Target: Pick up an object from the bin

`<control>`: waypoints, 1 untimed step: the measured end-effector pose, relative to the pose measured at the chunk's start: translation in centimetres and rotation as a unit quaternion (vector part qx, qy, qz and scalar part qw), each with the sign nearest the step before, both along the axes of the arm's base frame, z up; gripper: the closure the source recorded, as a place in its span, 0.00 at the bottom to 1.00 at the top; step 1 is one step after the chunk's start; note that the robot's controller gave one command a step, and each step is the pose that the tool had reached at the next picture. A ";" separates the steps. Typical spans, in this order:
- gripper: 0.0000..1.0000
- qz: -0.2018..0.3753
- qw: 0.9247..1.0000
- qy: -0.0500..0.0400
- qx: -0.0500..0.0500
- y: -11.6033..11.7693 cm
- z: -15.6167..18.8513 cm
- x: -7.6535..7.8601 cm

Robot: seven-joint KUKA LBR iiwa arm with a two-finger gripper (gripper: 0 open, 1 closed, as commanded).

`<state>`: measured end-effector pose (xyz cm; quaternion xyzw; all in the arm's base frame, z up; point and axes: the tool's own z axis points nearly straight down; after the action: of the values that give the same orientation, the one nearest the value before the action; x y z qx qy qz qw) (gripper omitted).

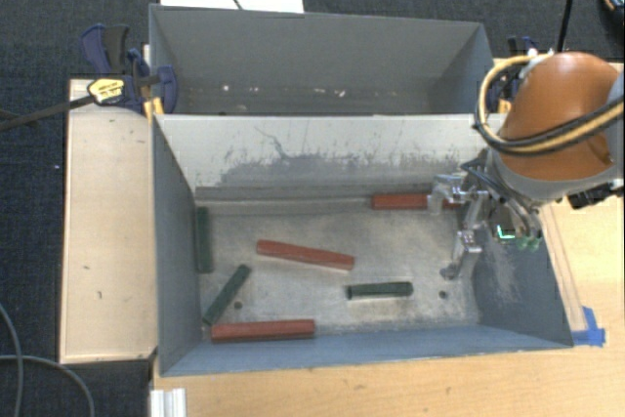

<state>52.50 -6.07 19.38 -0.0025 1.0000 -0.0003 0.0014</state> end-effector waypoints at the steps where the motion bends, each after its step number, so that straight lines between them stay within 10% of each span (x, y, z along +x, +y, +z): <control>1: 0.00 0.025 1.000 0.004 0.001 3.1 -11.6 -0.7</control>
Offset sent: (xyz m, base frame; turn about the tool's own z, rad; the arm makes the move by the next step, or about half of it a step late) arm -0.0049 0.0301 -0.1126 -0.0466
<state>51.83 -2.94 7.74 -0.0277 0.9996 0.0007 -0.0028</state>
